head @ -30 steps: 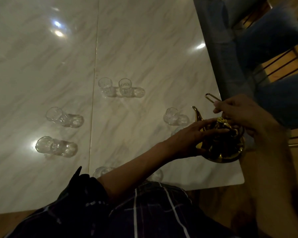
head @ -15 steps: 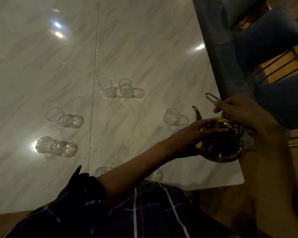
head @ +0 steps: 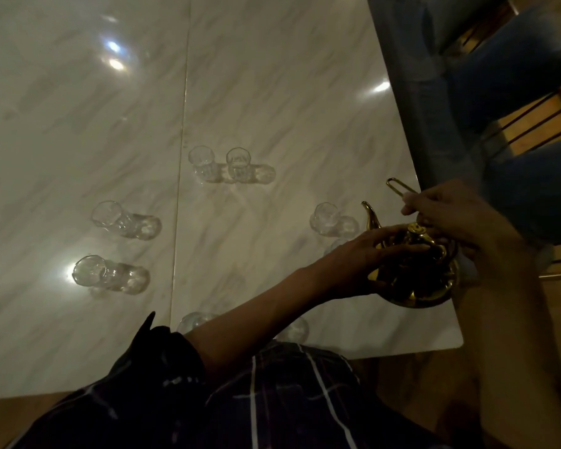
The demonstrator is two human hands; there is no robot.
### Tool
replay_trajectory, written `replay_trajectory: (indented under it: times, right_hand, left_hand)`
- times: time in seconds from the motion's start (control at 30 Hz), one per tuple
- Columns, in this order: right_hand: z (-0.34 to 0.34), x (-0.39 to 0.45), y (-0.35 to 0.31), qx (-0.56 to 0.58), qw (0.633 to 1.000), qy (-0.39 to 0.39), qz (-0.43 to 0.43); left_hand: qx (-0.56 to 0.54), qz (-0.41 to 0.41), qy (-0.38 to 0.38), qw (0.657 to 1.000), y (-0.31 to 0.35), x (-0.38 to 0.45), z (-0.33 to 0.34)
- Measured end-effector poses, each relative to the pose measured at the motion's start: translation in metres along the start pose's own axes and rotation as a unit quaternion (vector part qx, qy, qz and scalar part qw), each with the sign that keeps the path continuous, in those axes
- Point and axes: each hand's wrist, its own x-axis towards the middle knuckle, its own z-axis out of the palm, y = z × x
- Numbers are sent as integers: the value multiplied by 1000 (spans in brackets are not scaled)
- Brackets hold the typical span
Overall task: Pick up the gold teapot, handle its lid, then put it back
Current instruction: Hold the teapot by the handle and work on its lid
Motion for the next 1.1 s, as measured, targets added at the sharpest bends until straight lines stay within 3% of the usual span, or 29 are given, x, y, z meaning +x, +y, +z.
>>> replay_trajectory:
  times: [0.27,0.67,1.1]
  right_hand:
    - [17,10,7,29,1000,3,7]
    - [64,5,1,94,993,65,18]
    - [123,-9,-100,107,990,78,-50]
  left_hand:
    - [0,-35,-16,999,-9,-10,-1]
    - [7,-37,-24,999,-34,-34,-17]
    - [62,-12,24,998,-56,-116,-108]
